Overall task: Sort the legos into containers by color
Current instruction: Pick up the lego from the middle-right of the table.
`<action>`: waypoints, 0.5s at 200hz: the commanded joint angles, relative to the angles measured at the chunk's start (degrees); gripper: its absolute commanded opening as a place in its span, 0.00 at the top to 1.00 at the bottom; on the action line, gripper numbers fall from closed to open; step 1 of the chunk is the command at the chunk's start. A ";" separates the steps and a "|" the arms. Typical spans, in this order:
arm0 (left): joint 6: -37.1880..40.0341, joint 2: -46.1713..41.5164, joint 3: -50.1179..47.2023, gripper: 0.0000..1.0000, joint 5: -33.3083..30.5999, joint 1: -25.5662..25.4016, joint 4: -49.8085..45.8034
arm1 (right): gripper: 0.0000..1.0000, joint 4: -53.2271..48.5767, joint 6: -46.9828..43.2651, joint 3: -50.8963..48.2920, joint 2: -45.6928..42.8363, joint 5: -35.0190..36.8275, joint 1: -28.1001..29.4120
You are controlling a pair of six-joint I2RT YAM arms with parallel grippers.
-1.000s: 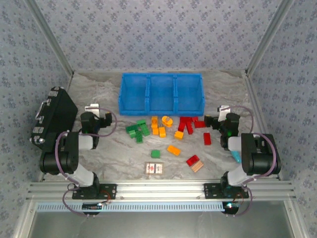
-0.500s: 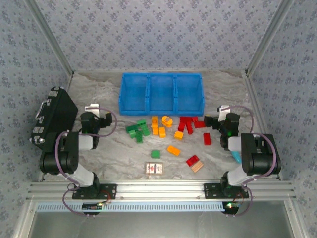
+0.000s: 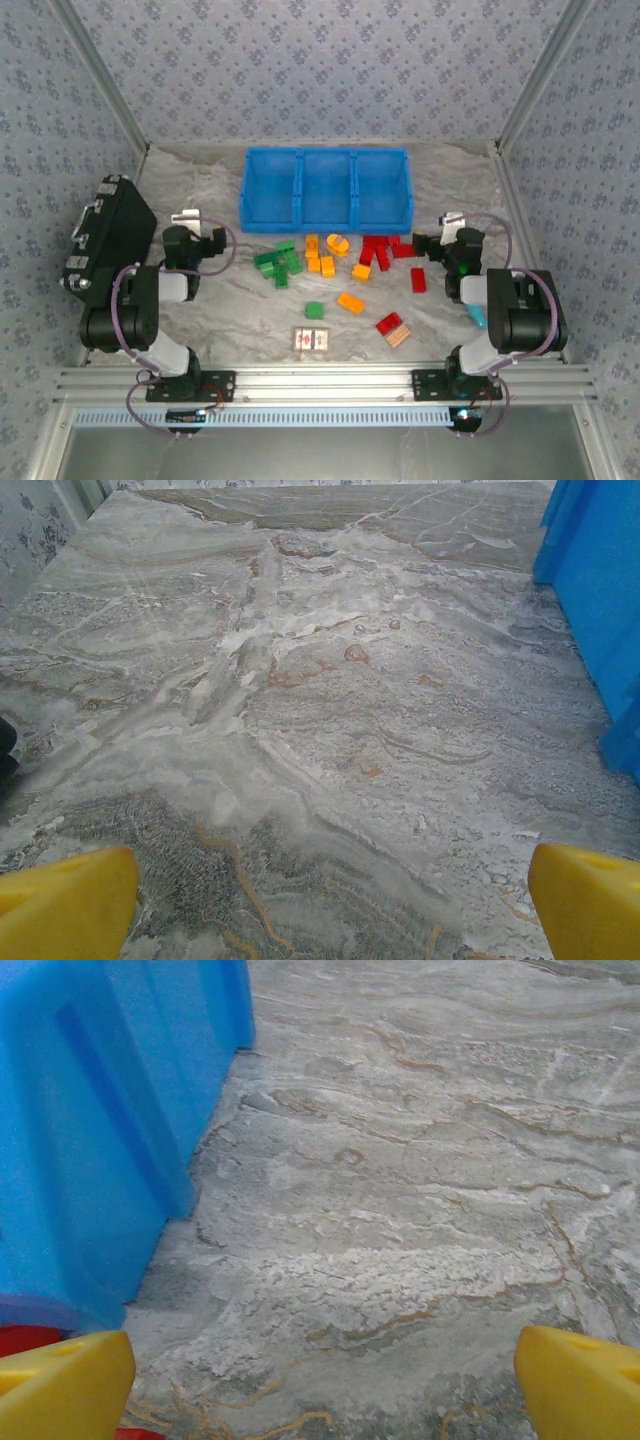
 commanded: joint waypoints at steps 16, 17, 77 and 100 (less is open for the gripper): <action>-1.35 -0.60 0.51 0.00 2.74 0.99 0.58 | 0.01 -18.01 5.64 7.59 -9.19 11.44 -0.04; -1.36 -0.61 0.51 0.00 2.79 0.98 0.54 | 0.01 -18.59 5.88 7.75 -9.58 11.57 -0.08; -7.79 -19.49 9.80 0.00 -12.50 -1.38 -29.36 | 0.01 -52.55 21.58 10.54 -30.58 -0.59 -1.25; -8.42 -30.68 10.26 0.00 -15.44 -6.60 -33.66 | 0.01 -61.52 26.23 8.35 -39.06 -4.25 -0.14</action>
